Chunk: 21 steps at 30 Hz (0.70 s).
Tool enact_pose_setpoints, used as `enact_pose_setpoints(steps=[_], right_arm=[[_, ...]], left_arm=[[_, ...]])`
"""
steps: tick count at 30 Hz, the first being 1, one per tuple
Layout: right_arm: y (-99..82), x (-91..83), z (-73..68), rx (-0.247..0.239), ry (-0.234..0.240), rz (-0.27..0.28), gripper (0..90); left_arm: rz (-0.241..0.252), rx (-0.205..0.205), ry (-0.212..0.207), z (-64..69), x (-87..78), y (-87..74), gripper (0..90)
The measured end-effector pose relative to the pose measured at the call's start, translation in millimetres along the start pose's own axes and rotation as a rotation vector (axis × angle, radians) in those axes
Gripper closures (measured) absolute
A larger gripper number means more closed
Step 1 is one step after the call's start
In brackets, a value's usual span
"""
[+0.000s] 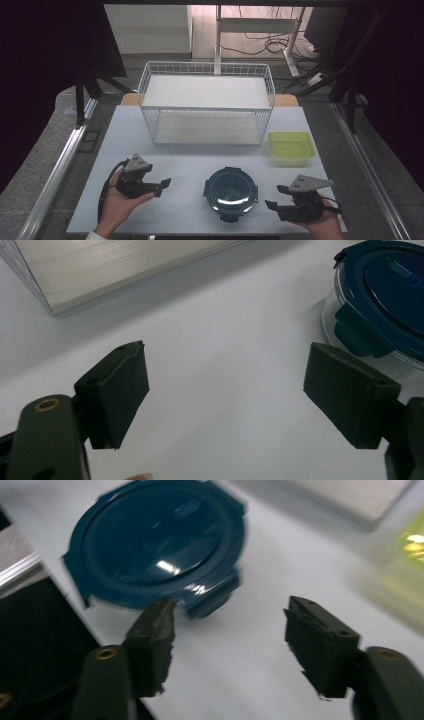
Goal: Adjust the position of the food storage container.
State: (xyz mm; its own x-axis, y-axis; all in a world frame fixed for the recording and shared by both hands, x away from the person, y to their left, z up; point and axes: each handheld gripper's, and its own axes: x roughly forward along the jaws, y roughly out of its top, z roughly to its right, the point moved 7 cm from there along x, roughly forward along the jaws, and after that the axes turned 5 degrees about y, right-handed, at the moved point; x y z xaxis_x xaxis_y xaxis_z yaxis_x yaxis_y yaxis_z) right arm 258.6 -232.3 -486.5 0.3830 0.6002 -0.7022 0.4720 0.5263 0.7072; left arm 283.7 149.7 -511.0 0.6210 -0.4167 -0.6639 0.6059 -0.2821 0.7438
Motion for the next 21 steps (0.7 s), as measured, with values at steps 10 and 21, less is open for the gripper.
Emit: enact_pose_setpoints(steps=[10,21], right_arm=[[-21.3,24.5,-30.3,-0.048,0.105,-0.153,68.5],[-22.1,52.3,-43.1,-0.06,0.128,-0.23,88.3]], left_arm=[[-0.008,0.004,-0.002,2.0,1.8,-2.0,17.6],[-0.007,-0.004,0.008,0.6,-1.0,-5.2,17.6]])
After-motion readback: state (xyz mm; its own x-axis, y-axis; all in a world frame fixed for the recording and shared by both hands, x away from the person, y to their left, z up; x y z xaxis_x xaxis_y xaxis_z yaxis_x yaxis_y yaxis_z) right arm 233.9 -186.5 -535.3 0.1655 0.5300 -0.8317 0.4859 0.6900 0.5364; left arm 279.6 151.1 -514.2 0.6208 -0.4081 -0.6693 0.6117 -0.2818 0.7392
